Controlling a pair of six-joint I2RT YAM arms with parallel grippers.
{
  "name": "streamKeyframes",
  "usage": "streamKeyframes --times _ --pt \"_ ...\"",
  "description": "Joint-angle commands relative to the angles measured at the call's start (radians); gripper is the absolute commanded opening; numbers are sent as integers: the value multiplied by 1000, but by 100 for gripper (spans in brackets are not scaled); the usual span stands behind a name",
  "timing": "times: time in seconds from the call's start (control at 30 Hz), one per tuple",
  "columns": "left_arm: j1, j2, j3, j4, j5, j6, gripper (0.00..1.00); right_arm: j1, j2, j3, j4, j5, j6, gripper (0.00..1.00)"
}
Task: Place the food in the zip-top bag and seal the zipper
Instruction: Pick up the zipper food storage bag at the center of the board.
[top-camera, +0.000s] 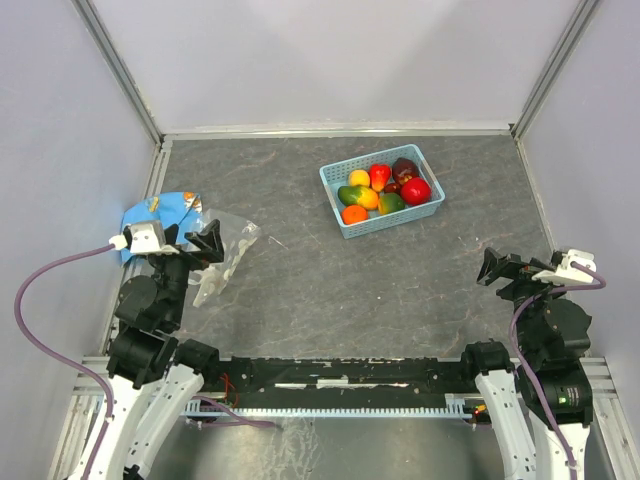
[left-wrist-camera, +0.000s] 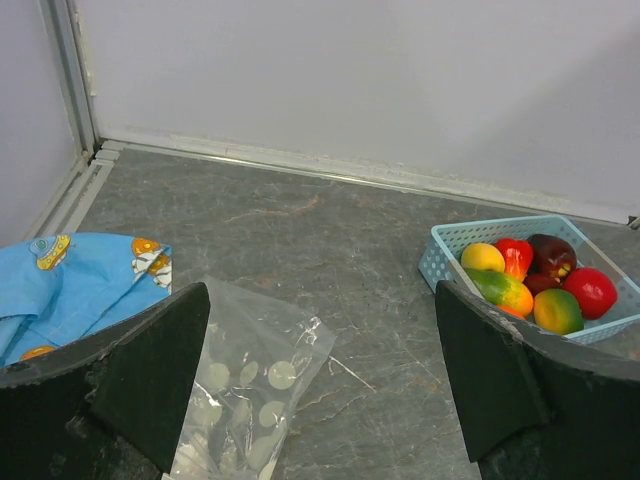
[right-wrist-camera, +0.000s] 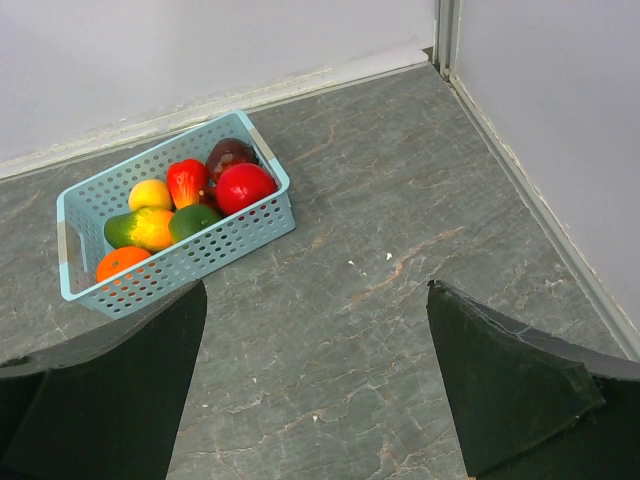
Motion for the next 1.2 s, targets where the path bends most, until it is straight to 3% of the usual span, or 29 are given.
streamKeyframes --times 0.0,0.27,0.63,0.8,1.17 --pt "6 26 15 39 16 -32 100 -5 -11 30 9 -2 13 99" --pt "7 114 77 7 80 -18 100 -5 -37 23 21 -2 30 99" --pt "6 384 259 -257 118 -3 100 -5 -36 22 27 -61 58 99" --pt "1 551 367 -427 107 6 100 -6 -62 -7 30 -76 89 99" --pt "-64 786 389 -501 -54 23 98 28 -84 -25 33 -107 112 99"
